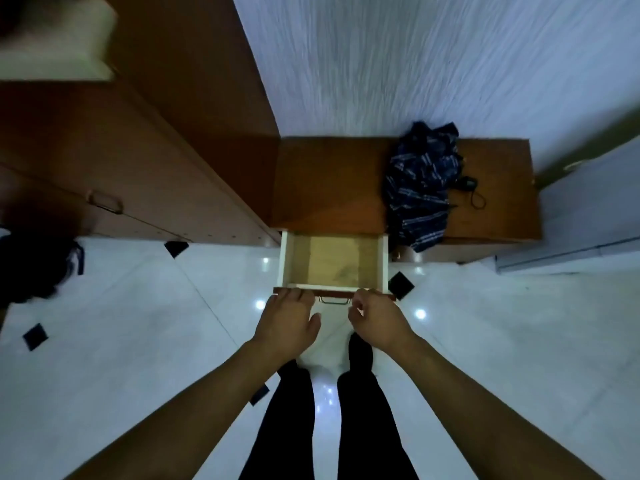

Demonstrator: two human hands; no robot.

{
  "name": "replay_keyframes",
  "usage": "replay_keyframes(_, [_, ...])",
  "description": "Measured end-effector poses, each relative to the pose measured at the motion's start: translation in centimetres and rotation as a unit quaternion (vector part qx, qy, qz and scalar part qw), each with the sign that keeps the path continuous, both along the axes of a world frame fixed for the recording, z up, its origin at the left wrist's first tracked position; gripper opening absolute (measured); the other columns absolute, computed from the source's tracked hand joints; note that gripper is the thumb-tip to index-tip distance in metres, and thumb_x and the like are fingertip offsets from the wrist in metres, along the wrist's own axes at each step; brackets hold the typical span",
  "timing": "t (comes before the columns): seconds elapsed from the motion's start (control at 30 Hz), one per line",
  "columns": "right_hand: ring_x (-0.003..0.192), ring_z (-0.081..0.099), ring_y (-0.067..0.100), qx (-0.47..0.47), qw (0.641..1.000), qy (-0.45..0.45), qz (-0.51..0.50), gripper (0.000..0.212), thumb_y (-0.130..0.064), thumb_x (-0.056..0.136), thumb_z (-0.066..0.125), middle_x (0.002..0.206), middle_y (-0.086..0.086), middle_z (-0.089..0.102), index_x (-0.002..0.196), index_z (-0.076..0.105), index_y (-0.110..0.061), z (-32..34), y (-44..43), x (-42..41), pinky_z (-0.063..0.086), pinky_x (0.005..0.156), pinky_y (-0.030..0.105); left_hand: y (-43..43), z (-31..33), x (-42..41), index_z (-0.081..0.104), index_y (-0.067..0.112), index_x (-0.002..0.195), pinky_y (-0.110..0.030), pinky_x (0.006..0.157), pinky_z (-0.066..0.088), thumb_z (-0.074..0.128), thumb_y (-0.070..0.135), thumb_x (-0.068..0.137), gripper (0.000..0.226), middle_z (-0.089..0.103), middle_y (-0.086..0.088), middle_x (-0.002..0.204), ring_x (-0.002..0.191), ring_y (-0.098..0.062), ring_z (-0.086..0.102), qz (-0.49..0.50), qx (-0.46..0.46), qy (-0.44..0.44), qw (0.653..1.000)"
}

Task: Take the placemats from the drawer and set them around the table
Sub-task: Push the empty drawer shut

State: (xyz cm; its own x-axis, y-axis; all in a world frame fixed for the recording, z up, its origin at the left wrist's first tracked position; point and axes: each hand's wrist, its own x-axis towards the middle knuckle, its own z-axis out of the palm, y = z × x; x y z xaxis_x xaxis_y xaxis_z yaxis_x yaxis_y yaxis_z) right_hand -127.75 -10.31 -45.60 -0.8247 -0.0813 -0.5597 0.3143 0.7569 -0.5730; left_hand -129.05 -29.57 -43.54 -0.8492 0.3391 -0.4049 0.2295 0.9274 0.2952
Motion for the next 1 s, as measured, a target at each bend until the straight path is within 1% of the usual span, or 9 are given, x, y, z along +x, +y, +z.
replay_keyframes(0.1, [0.074, 0.06, 0.018, -0.067, 0.97, -0.109, -0.209, 0.018, -0.026, 0.087, 0.052, 0.077, 0.002, 0.064, 0.078, 0.06, -0.012, -5.1, -0.9, 0.4, 0.045, 0.067, 0.029, 0.1, -5.0, -0.3, 0.059, 0.016, 0.096, -0.034, 0.078, 0.049, 0.054, 0.037, 0.088, 0.023, 0.066, -0.004, 0.097, 0.092, -0.023, 0.06, 0.116, 0.089, -0.093, 0.985])
replay_keyframes(0.23, [0.069, 0.06, 0.021, -0.173, 0.86, -0.223, -0.426, 0.014, -0.015, 0.088, 0.055, 0.079, 0.011, 0.064, 0.082, 0.061, -0.003, -12.8, -2.0, 0.8, 0.05, 0.065, 0.03, 0.0, -12.1, -0.7, 0.058, 0.023, 0.086, -0.031, 0.082, 0.049, 0.058, 0.036, 0.088, 0.013, 0.066, 0.007, 0.088, 0.085, -0.013, 0.062, 0.32, 0.143, -0.224, 0.91])
replay_keyframes(0.3, [0.062, 0.056, 0.021, -0.197, 0.819, -0.248, -0.479, 0.009, -0.005, 0.09, 0.054, 0.078, 0.016, 0.059, 0.084, 0.058, 0.0, -16.3, -2.3, 0.6, 0.049, 0.057, 0.026, -0.2, -15.8, -0.8, 0.059, 0.023, 0.086, -0.036, 0.089, 0.05, 0.058, 0.035, 0.087, 0.012, 0.066, 0.01, 0.087, 0.087, -0.014, 0.063, 0.378, 0.146, -0.25, 0.879])
replay_keyframes(0.4, [0.043, 0.051, 0.012, -0.213, 0.785, -0.28, -0.511, 0.021, 0.004, 0.093, 0.047, 0.068, 0.016, 0.046, 0.073, 0.05, -0.002, -21.0, -2.6, 0.0, 0.042, 0.043, 0.019, -0.9, -20.9, -1.3, 0.061, 0.017, 0.087, -0.038, 0.088, 0.052, 0.059, 0.027, 0.085, 0.01, 0.067, 0.003, 0.087, 0.086, -0.018, 0.065, 0.452, 0.165, -0.267, 0.835])
replay_keyframes(0.47, [0.043, 0.05, 0.013, -0.188, 0.778, -0.299, -0.52, 0.022, 0.001, 0.093, 0.047, 0.065, 0.016, 0.045, 0.072, 0.049, -0.003, -23.6, -2.7, -0.5, 0.041, 0.04, 0.018, -1.5, -24.1, -1.5, 0.062, 0.013, 0.091, -0.033, 0.082, 0.051, 0.061, 0.022, 0.085, 0.012, 0.067, -0.001, 0.089, 0.087, -0.02, 0.065, 0.488, 0.173, -0.272, 0.811])
replay_keyframes(0.53, [0.056, 0.054, 0.019, -0.16, 0.774, -0.3, -0.534, 0.012, -0.005, 0.092, 0.05, 0.068, 0.011, 0.054, 0.08, 0.054, -0.004, -25.9, -2.6, -0.8, 0.047, 0.049, 0.023, -1.9, -26.7, -1.8, 0.062, 0.007, 0.095, -0.029, 0.076, 0.048, 0.063, 0.016, 0.085, 0.013, 0.066, -0.004, 0.09, 0.085, -0.021, 0.063, 0.529, 0.187, -0.28, 0.779])
replay_keyframes(0.67, [0.069, 0.057, 0.022, -0.156, 0.76, -0.284, -0.563, 0.012, -0.011, 0.09, 0.052, 0.074, 0.01, 0.059, 0.08, 0.058, -0.008, -29.2, -1.9, -1.6, 0.052, 0.065, 0.03, -2.0, -30.6, -2.0, 0.058, 0.017, 0.081, -0.039, 0.079, 0.05, 0.058, 0.011, 0.087, 0.008, 0.062, -0.007, 0.086, 0.081, -0.024, 0.057, 0.589, 0.223, -0.287, 0.722])
replay_keyframes(0.8, [0.068, 0.056, 0.02, -0.173, 0.758, -0.264, -0.571, 0.011, -0.009, 0.089, 0.052, 0.074, 0.009, 0.059, 0.08, 0.058, -0.009, -30.3, -1.8, -1.9, 0.052, 0.074, 0.034, -1.3, -32.6, -2.5, 0.056, 0.018, 0.069, -0.028, 0.06, 0.037, 0.06, 0.011, 0.082, 0.016, 0.053, 0.005, 0.063, 0.064, -0.016, 0.048, 0.637, 0.264, -0.234, 0.686])
replay_keyframes(1.0, [0.07, 0.053, 0.022, -0.182, 0.777, -0.223, -0.559, 0.005, -0.007, 0.086, 0.053, 0.077, 0.012, 0.057, 0.083, 0.057, -0.008, -30.8, -1.4, -3.3, 0.046, 0.064, 0.03, -0.8, -34.2, -3.2, 0.061, 0.009, 0.074, -0.028, 0.063, 0.045, 0.064, 0.023, 0.079, 0.015, 0.06, 0.003, 0.064, 0.063, -0.014, 0.054, 0.624, 0.259, -0.183, 0.714])
